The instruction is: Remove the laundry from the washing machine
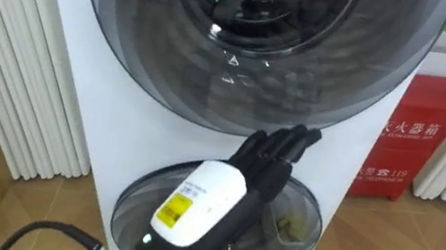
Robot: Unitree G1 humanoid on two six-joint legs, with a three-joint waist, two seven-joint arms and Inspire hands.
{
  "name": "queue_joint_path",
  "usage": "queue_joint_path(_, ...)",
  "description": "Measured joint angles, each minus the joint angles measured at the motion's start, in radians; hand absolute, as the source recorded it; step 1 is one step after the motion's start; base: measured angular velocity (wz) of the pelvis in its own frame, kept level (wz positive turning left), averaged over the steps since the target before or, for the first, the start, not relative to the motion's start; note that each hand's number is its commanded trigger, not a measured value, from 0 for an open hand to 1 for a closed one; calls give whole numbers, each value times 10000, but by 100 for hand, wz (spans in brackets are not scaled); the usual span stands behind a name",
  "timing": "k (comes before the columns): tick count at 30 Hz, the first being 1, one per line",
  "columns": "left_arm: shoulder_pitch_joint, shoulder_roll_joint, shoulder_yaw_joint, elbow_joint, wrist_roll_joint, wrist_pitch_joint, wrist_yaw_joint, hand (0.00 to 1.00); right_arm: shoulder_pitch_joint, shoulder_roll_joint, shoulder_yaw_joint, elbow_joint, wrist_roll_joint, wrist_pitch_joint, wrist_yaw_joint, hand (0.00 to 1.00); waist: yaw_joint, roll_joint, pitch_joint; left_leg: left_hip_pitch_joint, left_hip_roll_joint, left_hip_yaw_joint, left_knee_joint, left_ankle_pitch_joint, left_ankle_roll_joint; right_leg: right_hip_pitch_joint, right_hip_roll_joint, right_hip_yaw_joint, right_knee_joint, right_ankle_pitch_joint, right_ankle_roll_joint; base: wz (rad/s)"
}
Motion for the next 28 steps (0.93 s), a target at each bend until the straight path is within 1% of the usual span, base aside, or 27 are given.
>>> queue_joint_path(1, -1, -60, -24, 248, -3, -24, 4, 0, 3, 0, 2, 2, -14, -2, 7, 0, -39, -5, 3, 25, 2, 22, -12, -1, -1, -6, 7, 58, -1, 0, 0, -8)
queue_joint_path(3, -47, -71, -163, 550, -5, -24, 42, 0, 1, 1, 10, 8, 38, -5, 34, 0, -142, 1, 1, 2, 4, 43, -30, -9, -12, 6, 17, 87, -4, 0, 0, -6)
queue_joint_path(4, -78, -76, -314, 700, -5, -26, 69, 0, -2, 6, 18, 9, 157, -3, 78, 0, -228, -13, 11, -8, 2, 50, -33, -9, -12, 5, 17, 85, -3, 0, -1, 0)
queue_joint_path(5, -99, -103, -445, 905, -5, -40, 99, 0, 4, 15, 22, 9, 196, 11, 93, 0, -269, -59, 39, 15, 7, 79, -45, -9, -13, 3, 25, 97, 6, 0, -1, -5)
queue_joint_path(6, -130, -121, -506, 1027, -7, -42, 103, 0, 4, 19, 21, 9, 198, 18, 92, 0, -280, -67, 44, 38, 10, 110, -63, -9, -13, -4, 31, 120, 6, 0, -1, -13)
queue_joint_path(7, -265, -150, -648, 1332, -7, -43, 107, 0, 3, 31, 21, 9, 187, 53, 88, 0, -280, -93, 61, 93, 12, 189, -115, -8, -15, -6, 36, 128, 6, 0, -1, -15)
queue_joint_path(8, -398, -244, -692, 1722, 1, -47, 106, 0, 2, 43, 21, -8, 182, 132, 85, 0, -271, -91, 64, 117, 18, 214, -121, -14, -25, -5, 36, 87, 12, 0, -1, -14)
queue_joint_path(9, -462, -281, -691, 1968, -1, -47, 109, 0, 3, 43, 21, -23, 181, 182, 91, 0, -270, -68, 50, 129, 19, 237, -126, -18, -30, -6, 36, 85, 13, 0, -1, -10)
queue_joint_path(10, -596, -338, -686, 2525, -3, -23, 108, 0, 3, 43, 18, -74, 172, 303, 90, 0, -269, -132, 87, 149, 15, 255, -142, -23, -36, -6, 36, 45, 13, -1, -2, -7)
queue_joint_path(11, -627, -357, -677, 3010, -1, 74, 105, 0, 12, 42, 11, -166, 154, 396, 94, 0, -271, -156, 96, 142, 14, 272, -145, -29, -43, -36, 35, -7, 11, -1, -3, -8)
queue_joint_path(12, -624, -343, -661, 3285, -8, 96, 106, 0, 26, 35, 9, -229, 159, 440, 100, 0, -258, -155, 92, 133, 8, 296, -152, -31, -46, -56, 35, -58, 11, -3, -6, -8)
queue_joint_path(13, -612, -351, -604, 3972, -31, 102, 106, 0, 37, 18, -14, -301, 174, 545, 157, 0, -235, -175, 75, 138, -2, 333, -163, -35, -53, -74, 48, -27, 10, -9, -16, -9)
queue_joint_path(14, -512, -389, -479, 4807, -36, 114, 127, 0, 106, 19, -89, -319, 204, 579, 240, 0, -196, -201, 32, 159, 2, 365, -194, -41, -66, -110, 62, 11, 9, -39, -67, -10)
queue_joint_path(15, -424, -399, -369, 5263, -33, 111, 128, 0, 176, 27, -139, -339, 251, 579, 276, 0, -116, -175, -27, 167, 7, 387, -193, -52, -85, -162, 68, 18, 10, -66, -113, -18)
queue_joint_path(16, -271, -482, -5, 6446, -93, 71, 163, 0, 391, 30, -342, -390, 315, 581, 311, 0, 74, -140, -138, 172, 54, 451, -195, -76, -124, -143, 118, 84, 10, -75, -134, -21)
queue_joint_path(17, -222, -637, 539, 8018, -319, 77, 357, 0, 545, 22, -516, -309, 500, 600, 302, 0, 220, -158, -154, 234, 100, 470, -199, -95, -157, -112, 164, 86, 7, -75, -139, -20)
queue_joint_path(18, -207, -723, 900, 8808, -471, 177, 373, 0, 648, 23, -656, -297, 641, 656, 305, 0, 291, -169, -152, 273, 125, 472, -208, -110, -181, -94, 190, 87, 6, -80, -149, -12)
queue_joint_path(19, 10, -744, 1756, 10078, -768, 449, 502, 0, 851, 46, -951, -297, 807, 788, 293, 0, 349, -201, -161, 339, 187, 488, -222, -148, -244, -104, 254, 54, 4, -89, -166, -12)
queue_joint_path(20, 233, -681, 2670, 11182, -1009, 639, 745, 0, 1076, 52, -1268, -297, 880, 940, 303, 0, 448, -235, -197, 377, 250, 522, -264, -185, -301, -129, 320, 44, 7, -95, -175, -13)
queue_joint_path(21, 275, -660, 3169, 11799, -1166, 692, 891, 0, 1188, 47, -1401, -295, 995, 1011, 309, 0, 541, -243, -201, 402, 272, 525, -296, -198, -323, -125, 342, 2, 8, -100, -184, -12)
queue_joint_path(22, 419, -583, 3910, 12710, -1438, 891, 1216, 0, 1359, 50, -1596, -293, 1192, 1128, 294, 0, 609, -257, -198, 416, 315, 536, -300, -220, -360, -91, 374, -124, 7, -100, -192, -7)
queue_joint_path(23, 673, -472, 4415, 13366, -1443, 1046, 1532, 0, 1520, 46, -1679, -297, 1452, 1172, 303, 0, 658, -245, -173, 491, 355, 568, -319, -248, -394, -6, 416, -186, -1, -96, -197, -6)
queue_joint_path(24, 773, -412, 4594, 13708, -1403, 1107, 1640, 0, 1592, 56, -1734, -286, 1547, 1182, 314, 0, 749, -194, -151, 548, 376, 584, -336, -264, -410, 28, 439, -177, -2, -96, -197, -13)
queue_joint_path(25, 947, -406, 4873, 14254, -1357, 1383, 1751, 0, 1643, 59, -1871, -220, 1759, 1203, 321, 0, 857, -150, -129, 678, 410, 598, -341, -340, -437, 60, 475, -148, -9, -97, -198, -15)
queue_joint_path(26, 1162, -490, 5155, 14531, -1367, 1695, 1749, 0, 1632, 50, -1959, -102, 1919, 1225, 325, 0, 924, -49, -108, 705, 423, 592, -339, -412, -433, 188, 487, -186, -22, -100, -202, -10)
queue_joint_path(27, 1264, -568, 5296, 14597, -1366, 1821, 1735, 0, 1624, 51, -1961, -40, 1995, 1226, 328, 0, 943, -27, -104, 722, 420, 582, -338, -426, -427, 221, 483, -186, -33, -100, -202, 3)
queue_joint_path(28, 1408, -750, 5498, 14693, -1365, 2022, 1655, 0, 1608, 66, -1960, 88, 2151, 1231, 364, 0, 1013, -9, -97, 770, 405, 568, -341, -441, -411, 265, 468, -187, -55, -100, -201, 6)
